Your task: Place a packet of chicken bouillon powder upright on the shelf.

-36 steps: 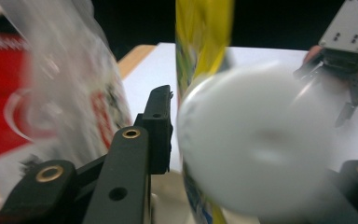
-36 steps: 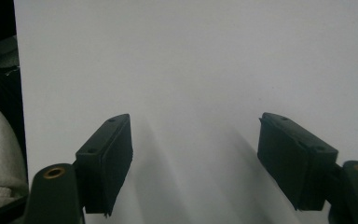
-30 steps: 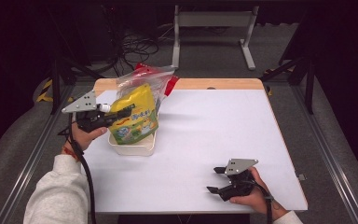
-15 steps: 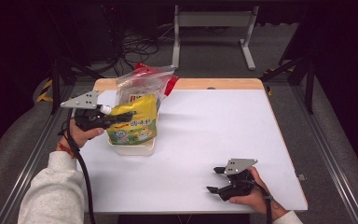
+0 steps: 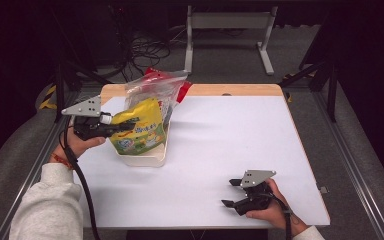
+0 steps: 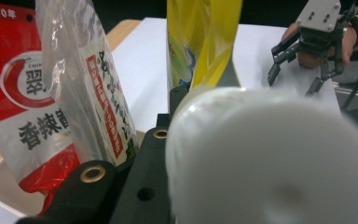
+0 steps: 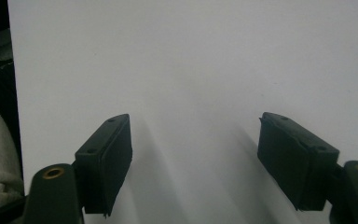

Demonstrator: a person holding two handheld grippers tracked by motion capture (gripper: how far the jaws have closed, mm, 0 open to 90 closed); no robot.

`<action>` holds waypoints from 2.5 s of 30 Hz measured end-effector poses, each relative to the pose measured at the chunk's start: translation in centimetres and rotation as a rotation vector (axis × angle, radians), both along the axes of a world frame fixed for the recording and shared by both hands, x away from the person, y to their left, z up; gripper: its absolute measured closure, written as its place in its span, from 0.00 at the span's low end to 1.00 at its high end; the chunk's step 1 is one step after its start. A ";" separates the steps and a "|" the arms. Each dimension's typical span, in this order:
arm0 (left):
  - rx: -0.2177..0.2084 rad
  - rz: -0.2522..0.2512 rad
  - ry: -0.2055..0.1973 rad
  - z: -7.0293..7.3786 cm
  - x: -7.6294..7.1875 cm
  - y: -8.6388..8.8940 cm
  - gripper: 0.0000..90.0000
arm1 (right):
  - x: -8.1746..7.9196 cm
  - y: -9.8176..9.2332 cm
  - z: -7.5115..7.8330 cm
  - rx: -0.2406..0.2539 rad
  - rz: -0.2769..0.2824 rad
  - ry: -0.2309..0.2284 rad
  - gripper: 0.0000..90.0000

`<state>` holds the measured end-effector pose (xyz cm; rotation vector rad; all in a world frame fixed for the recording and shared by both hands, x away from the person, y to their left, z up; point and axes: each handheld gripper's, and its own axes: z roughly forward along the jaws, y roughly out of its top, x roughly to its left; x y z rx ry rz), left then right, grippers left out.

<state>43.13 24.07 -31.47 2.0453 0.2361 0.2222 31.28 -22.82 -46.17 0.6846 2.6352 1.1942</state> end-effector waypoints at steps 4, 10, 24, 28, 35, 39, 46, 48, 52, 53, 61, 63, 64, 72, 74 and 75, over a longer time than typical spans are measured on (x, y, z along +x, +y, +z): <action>0.012 -0.014 0.014 -0.3 0.4 -0.5 0.96 | 0.0 0.0 0.0 -0.002 0.000 -0.001 0.28; 0.013 -0.020 0.002 0.2 -0.1 0.0 0.95 | 0.0 0.0 0.0 0.001 0.000 -0.001 0.28; 0.057 0.055 0.007 -1.1 0.2 -0.8 0.86 | 0.0 0.0 0.0 0.000 -0.002 0.001 0.28; -0.091 0.098 -0.021 -1.8 -0.6 0.8 0.87 | 0.0 0.0 0.0 0.000 0.001 0.001 0.28; -0.071 0.111 -0.025 -1.7 -1.0 1.7 0.96 | 0.0 0.0 0.0 0.000 -0.001 0.005 0.28; -0.020 0.095 -0.043 -0.7 -1.4 1.1 0.99 | 0.0 0.1 0.0 -0.001 -0.002 0.004 0.28; 0.032 0.066 -0.060 2.1 -2.1 1.0 0.99 | 0.1 0.0 0.0 0.004 0.001 0.009 0.27; 0.053 0.057 -0.044 2.5 -2.1 0.9 0.99 | 0.1 0.0 0.0 0.004 0.002 0.010 0.27; 0.111 0.035 -0.011 1.8 -1.6 -0.3 0.99 | 0.0 0.1 0.0 -0.002 0.001 0.004 0.27; 0.127 0.035 -0.013 1.4 -1.4 -0.7 0.99 | 0.0 0.1 0.0 -0.003 0.002 0.002 0.27; 0.021 0.131 -0.034 0.0 -1.2 -0.4 0.92 | 0.0 0.1 0.0 -0.002 0.001 0.003 0.27; -0.025 0.109 -0.031 -0.7 -1.6 0.2 0.86 | 0.0 0.1 0.0 -0.003 0.002 0.001 0.27; -0.046 0.139 -0.029 -1.5 -1.7 0.9 0.84 | 0.0 0.1 0.0 -0.004 0.002 0.001 0.27; -0.237 0.210 -0.021 -5.1 -3.2 4.1 0.61 | 0.0 0.1 0.0 -0.004 0.002 0.001 0.27; -0.230 0.222 -0.014 -5.9 -3.5 4.3 0.58 | 0.0 0.1 0.0 -0.003 0.002 0.002 0.27; -0.223 0.239 0.003 -6.5 -3.5 4.3 0.54 | 0.0 0.1 0.0 -0.003 0.002 0.002 0.27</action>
